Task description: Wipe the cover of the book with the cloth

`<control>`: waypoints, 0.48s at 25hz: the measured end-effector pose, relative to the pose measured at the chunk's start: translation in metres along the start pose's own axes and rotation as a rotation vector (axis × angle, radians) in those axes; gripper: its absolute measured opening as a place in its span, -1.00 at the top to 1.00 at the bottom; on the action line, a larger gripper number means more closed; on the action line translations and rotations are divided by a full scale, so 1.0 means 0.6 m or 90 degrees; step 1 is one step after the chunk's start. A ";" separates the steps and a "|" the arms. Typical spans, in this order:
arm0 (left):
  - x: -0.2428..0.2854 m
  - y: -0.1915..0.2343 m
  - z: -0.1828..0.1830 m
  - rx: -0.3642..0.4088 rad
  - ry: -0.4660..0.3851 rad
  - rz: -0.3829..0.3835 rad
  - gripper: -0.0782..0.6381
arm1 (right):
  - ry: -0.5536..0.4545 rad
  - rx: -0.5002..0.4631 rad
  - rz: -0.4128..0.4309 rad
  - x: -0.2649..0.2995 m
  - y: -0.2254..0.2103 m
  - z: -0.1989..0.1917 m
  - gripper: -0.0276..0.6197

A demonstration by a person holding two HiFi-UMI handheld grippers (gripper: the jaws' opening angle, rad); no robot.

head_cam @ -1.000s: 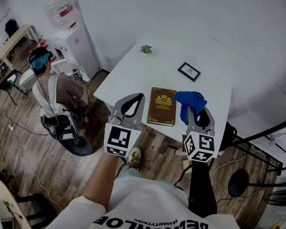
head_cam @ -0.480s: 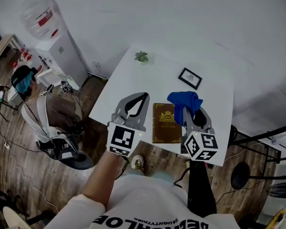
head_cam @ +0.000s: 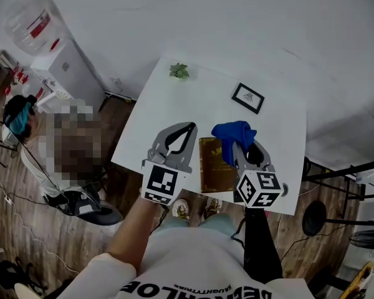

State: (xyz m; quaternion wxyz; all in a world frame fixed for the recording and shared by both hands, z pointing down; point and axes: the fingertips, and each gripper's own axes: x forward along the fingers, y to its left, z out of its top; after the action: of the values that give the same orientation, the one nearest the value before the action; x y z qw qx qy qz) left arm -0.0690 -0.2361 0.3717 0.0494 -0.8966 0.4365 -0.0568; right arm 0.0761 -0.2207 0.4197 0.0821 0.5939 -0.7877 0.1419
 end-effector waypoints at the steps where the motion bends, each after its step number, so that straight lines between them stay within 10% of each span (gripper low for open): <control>1: 0.005 0.001 -0.005 -0.001 0.003 -0.001 0.62 | 0.013 0.001 0.004 0.010 0.000 -0.008 0.51; 12: 0.028 0.002 -0.079 -0.013 0.053 0.003 0.62 | 0.172 -0.013 0.035 0.114 0.010 -0.136 0.51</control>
State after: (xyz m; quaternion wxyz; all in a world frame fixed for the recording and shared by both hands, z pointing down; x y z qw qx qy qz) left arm -0.0665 -0.2515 0.4197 0.0224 -0.8928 0.4409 -0.0893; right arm 0.0481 -0.2557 0.5165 0.1891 0.5467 -0.7869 0.2148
